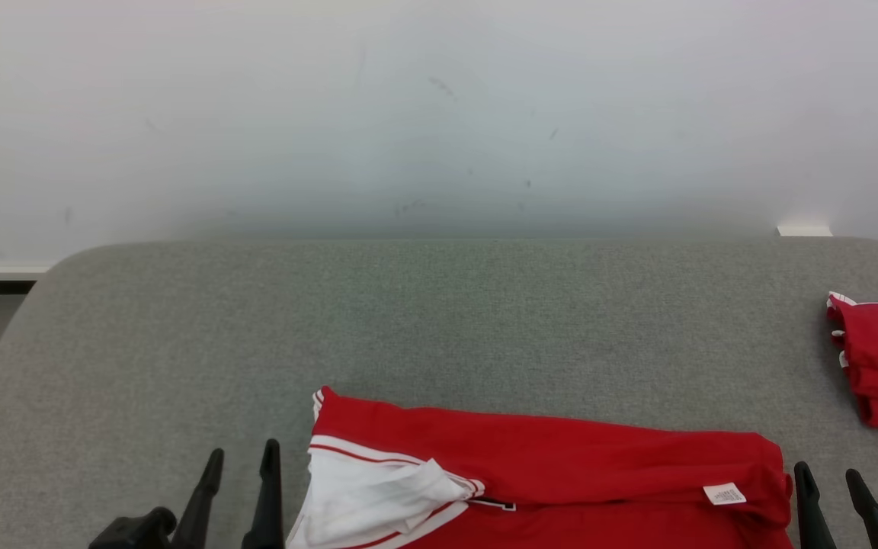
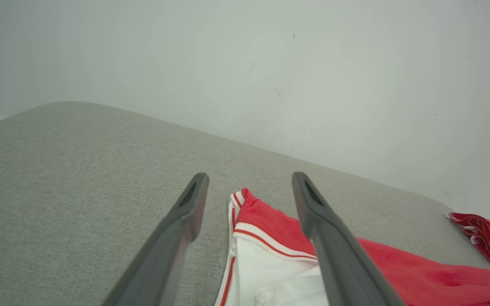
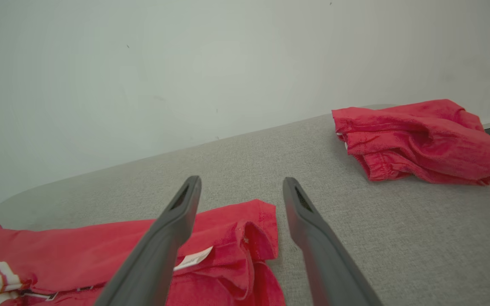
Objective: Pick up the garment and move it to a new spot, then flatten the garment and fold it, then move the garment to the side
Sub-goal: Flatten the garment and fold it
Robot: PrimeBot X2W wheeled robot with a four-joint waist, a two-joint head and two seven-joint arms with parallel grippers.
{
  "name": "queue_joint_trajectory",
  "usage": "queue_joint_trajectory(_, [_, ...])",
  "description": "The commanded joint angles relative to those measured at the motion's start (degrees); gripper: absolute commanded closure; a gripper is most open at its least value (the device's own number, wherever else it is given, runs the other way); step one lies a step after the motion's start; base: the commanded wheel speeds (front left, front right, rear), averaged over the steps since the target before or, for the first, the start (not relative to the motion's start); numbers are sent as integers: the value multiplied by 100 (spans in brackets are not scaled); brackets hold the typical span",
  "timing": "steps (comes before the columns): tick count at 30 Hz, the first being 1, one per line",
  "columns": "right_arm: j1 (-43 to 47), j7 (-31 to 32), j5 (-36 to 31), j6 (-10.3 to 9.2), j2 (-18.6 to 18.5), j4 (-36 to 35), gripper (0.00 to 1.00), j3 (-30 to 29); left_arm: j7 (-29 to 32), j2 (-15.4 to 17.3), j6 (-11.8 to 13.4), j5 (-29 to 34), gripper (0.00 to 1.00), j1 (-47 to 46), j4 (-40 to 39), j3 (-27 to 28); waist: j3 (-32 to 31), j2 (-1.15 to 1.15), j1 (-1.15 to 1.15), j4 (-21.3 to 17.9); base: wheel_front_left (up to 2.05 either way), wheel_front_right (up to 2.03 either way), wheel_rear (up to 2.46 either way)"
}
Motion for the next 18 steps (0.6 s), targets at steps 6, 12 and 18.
queue_joint_trajectory(6, [-294,140,-102,-14,-33,287,0,13,-6,-310,-514,456,0,-17,291,216,42,0,0,47,0,0,0])
queue_joint_trajectory(12, [-826,790,-154,-14,-99,1003,0,203,-6,-523,-813,771,0,-151,514,403,117,0,0,86,0,0,0])
queue_joint_trajectory(18, [-1141,1449,-41,-14,-76,1773,0,319,-7,-710,-1045,978,0,-216,722,452,177,0,0,226,0,0,0])
